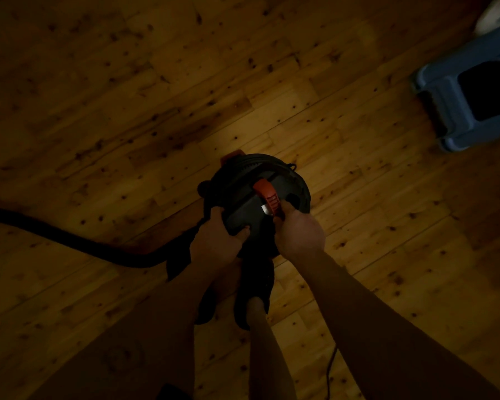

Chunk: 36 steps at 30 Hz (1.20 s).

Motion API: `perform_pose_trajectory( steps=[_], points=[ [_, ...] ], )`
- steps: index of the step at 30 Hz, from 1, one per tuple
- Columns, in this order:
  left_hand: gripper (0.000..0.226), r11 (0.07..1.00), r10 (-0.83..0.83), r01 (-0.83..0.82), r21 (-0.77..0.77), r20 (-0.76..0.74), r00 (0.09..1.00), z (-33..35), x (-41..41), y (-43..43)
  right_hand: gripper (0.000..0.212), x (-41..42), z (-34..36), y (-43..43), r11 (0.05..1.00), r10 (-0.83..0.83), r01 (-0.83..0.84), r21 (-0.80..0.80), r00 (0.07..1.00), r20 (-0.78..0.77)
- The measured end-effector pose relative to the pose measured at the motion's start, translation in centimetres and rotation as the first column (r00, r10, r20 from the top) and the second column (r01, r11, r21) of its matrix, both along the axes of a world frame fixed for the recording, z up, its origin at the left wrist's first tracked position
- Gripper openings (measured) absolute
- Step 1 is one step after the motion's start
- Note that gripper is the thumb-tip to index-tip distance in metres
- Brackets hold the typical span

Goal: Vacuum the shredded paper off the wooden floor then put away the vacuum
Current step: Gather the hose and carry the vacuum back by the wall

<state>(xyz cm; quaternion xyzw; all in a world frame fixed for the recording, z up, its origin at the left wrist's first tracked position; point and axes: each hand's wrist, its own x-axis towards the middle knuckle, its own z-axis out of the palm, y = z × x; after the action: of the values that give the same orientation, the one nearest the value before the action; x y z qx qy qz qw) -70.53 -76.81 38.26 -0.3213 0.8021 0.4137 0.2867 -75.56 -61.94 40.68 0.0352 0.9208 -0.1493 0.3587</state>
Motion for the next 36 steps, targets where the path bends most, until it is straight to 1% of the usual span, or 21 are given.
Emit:
perform_pose_trajectory(
  steps=[4,7,10,13,17,22,25,27,28,31,34,36],
  points=[
    [0.079,1.000,-0.018,0.018,-0.004,-0.028,0.999,0.9,-0.5,-0.6,0.051,0.5,0.5,-0.8,0.997,-0.053,0.055,-0.049,0.998,0.045],
    [0.074,1.000,-0.029,0.028,-0.013,-0.033,0.999,2.9,-0.9,-1.0,0.053,0.6,2.0,-1.3,0.993,-0.092,0.096,-0.072,0.994,0.050],
    [0.074,0.998,-0.052,0.051,-0.031,-0.036,0.998,4.1,-1.3,-1.5,0.054,0.7,3.6,-1.7,0.991,-0.097,0.103,-0.090,0.993,0.068],
    [0.065,0.995,-0.086,0.085,-0.047,-0.012,0.996,6.3,-2.0,-2.0,0.059,0.5,6.1,-1.8,0.986,-0.103,0.111,-0.121,0.992,0.074],
    [0.053,0.995,-0.088,0.087,-0.045,-0.017,0.996,10.0,-2.5,-2.2,0.055,0.3,9.4,-1.9,0.978,-0.125,0.135,-0.160,0.990,0.069],
    [0.050,0.999,-0.021,0.020,-0.040,-0.029,0.999,15.7,-2.4,-1.8,0.049,0.0,14.8,-2.8,0.955,-0.166,0.167,-0.247,0.986,0.025],
    [0.032,0.998,-0.034,0.031,-0.057,-0.049,0.998,19.5,-2.4,-1.4,0.048,0.0,18.6,-3.5,0.926,-0.217,0.199,-0.320,0.976,-0.021],
    [0.016,0.995,-0.053,0.045,-0.085,-0.092,0.994,22.3,-2.8,-1.5,0.043,-0.3,21.5,-3.8,0.922,-0.215,0.179,-0.344,0.974,-0.070],
    [0.015,0.996,-0.049,0.041,-0.085,-0.101,0.994,23.9,-2.9,-1.6,0.039,-0.4,23.1,-3.8,0.918,-0.209,0.162,-0.361,0.974,-0.093],
    [0.029,0.994,-0.046,0.034,-0.099,-0.125,0.991,27.7,-3.4,-2.1,0.032,-0.7,26.7,-3.9,0.900,-0.219,0.153,-0.409,0.969,-0.118],
    [0.031,0.992,-0.015,-0.009,-0.126,-0.191,0.981,31.9,-3.7,-2.8,0.036,-1.0,30.5,-3.7,0.871,-0.241,0.143,-0.470,0.958,-0.155],
    [0.032,0.988,-0.025,-0.011,-0.157,-0.227,0.974,34.4,-3.7,-3.2,0.038,-1.1,32.8,-3.6,0.867,-0.230,0.110,-0.487,0.954,-0.194]
  ],
)
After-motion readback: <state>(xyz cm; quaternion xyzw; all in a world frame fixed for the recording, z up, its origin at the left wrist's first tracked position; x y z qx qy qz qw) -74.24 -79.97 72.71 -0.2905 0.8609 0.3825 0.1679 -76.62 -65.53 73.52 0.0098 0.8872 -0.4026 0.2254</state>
